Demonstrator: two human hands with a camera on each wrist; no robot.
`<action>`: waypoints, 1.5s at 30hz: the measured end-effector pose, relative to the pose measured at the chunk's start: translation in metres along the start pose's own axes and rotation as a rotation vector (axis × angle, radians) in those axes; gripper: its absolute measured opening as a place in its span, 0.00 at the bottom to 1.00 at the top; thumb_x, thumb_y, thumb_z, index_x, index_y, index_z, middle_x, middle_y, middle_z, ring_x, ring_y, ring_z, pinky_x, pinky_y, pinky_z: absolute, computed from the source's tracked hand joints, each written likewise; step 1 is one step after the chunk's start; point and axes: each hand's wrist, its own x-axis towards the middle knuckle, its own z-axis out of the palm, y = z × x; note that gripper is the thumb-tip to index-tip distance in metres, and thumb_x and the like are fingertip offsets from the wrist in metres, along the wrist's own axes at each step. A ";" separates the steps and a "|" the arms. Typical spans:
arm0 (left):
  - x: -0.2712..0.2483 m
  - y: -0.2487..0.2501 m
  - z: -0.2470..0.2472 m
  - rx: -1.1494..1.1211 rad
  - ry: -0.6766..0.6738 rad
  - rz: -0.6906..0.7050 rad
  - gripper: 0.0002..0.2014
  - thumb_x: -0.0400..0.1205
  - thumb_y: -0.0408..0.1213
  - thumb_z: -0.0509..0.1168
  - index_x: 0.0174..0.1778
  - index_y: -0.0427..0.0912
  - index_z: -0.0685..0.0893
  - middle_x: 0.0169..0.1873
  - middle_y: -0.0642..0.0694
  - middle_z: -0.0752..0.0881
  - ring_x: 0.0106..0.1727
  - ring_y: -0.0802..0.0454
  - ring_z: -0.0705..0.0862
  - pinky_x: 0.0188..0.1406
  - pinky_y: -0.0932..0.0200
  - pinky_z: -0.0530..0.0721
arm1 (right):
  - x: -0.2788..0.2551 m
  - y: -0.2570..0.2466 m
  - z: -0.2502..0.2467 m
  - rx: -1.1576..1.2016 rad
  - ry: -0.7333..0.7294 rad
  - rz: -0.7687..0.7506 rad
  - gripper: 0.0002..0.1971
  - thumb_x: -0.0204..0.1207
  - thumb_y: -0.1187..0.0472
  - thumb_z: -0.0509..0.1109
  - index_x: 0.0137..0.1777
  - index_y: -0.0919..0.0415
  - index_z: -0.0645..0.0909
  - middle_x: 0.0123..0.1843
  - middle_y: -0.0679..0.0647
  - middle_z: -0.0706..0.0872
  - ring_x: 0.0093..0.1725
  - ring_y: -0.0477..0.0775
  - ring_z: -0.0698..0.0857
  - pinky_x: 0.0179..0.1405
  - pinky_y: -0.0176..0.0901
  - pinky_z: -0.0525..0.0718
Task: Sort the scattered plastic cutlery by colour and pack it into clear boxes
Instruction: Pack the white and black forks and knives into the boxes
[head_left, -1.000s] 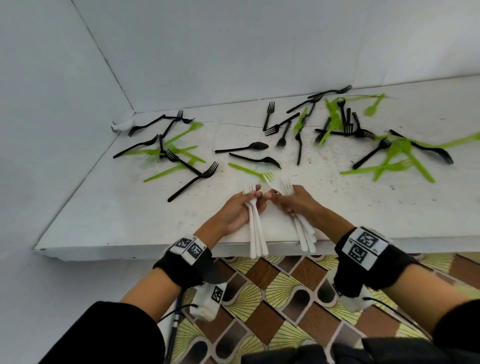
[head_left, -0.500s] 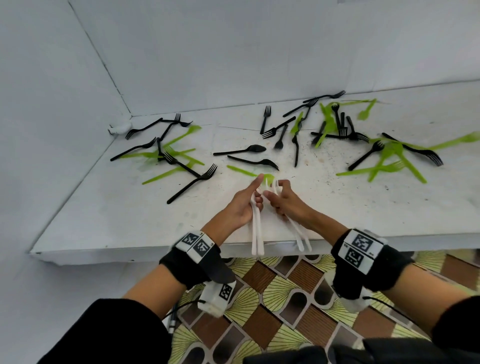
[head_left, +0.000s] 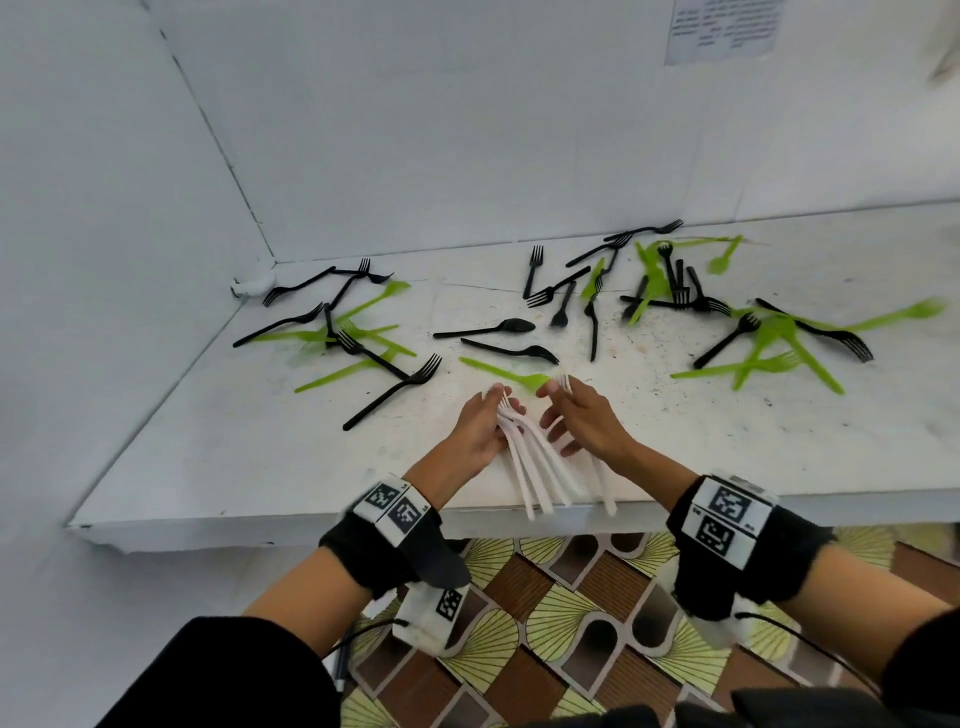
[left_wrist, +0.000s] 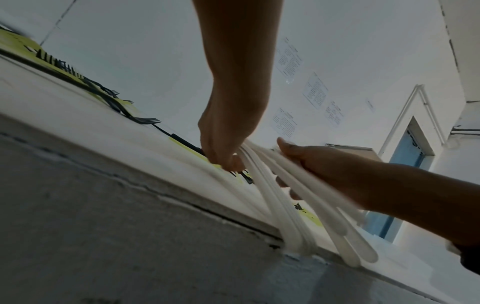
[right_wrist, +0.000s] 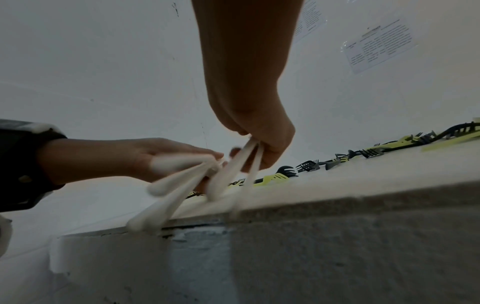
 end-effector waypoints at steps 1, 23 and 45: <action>0.000 0.002 -0.001 -0.042 -0.004 -0.005 0.09 0.87 0.34 0.56 0.40 0.38 0.74 0.33 0.43 0.75 0.36 0.49 0.80 0.30 0.56 0.85 | 0.001 -0.001 -0.002 0.018 0.034 0.017 0.16 0.85 0.49 0.54 0.56 0.62 0.74 0.34 0.55 0.78 0.28 0.49 0.76 0.19 0.37 0.76; -0.019 0.010 -0.014 -0.304 -0.057 -0.126 0.18 0.88 0.44 0.49 0.42 0.33 0.73 0.36 0.39 0.78 0.40 0.46 0.79 0.48 0.51 0.80 | 0.002 -0.007 0.033 -0.057 0.118 -0.173 0.07 0.79 0.65 0.68 0.47 0.69 0.84 0.32 0.48 0.80 0.25 0.44 0.79 0.20 0.25 0.74; -0.009 0.012 -0.025 -0.185 -0.127 -0.003 0.10 0.86 0.35 0.56 0.39 0.37 0.75 0.36 0.46 0.74 0.41 0.54 0.79 0.41 0.56 0.80 | -0.014 -0.008 0.042 0.079 -0.085 0.087 0.14 0.82 0.57 0.63 0.60 0.67 0.80 0.44 0.58 0.84 0.39 0.52 0.83 0.36 0.40 0.84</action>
